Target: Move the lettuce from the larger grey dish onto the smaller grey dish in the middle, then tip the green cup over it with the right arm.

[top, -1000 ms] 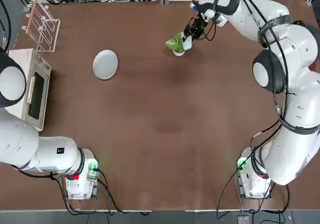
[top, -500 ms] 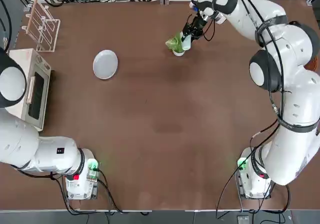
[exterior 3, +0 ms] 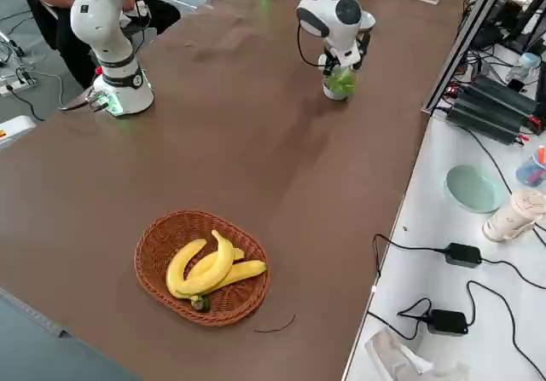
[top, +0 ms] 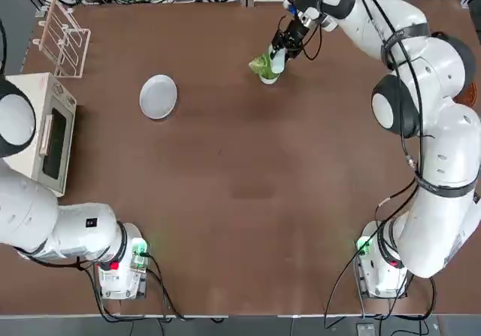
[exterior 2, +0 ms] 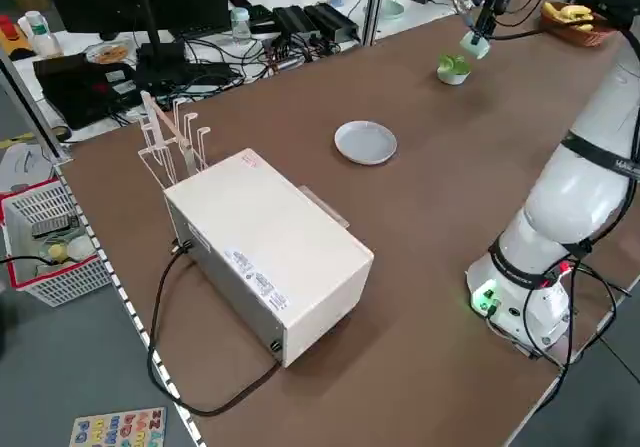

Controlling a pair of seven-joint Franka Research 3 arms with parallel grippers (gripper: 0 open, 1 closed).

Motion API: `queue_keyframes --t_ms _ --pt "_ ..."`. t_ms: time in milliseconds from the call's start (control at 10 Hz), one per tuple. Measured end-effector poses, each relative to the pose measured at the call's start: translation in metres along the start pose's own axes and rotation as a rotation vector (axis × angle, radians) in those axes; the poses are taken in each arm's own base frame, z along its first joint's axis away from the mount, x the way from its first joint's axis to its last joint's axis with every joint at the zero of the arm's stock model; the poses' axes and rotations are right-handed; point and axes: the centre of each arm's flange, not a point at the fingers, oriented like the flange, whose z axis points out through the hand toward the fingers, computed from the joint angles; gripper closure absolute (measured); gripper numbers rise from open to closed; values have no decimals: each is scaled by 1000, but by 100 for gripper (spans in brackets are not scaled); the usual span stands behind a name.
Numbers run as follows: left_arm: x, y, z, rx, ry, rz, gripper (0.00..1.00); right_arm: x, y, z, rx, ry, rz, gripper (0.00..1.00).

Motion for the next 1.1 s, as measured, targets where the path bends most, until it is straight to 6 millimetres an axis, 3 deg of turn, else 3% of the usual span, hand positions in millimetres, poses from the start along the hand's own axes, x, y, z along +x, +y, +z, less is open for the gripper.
queue_keyframes --t_ms 600,900,1100 --pt "1 -34 -7 -13 16 -25 0 0 -8 3 9 -58 139 31" --pt "1 -74 -4 -76 18 -4 0 1 -7 3 8 -61 161 31" --pt "1 -66 -6 -79 21 15 0 1 -6 3 6 -66 198 31"
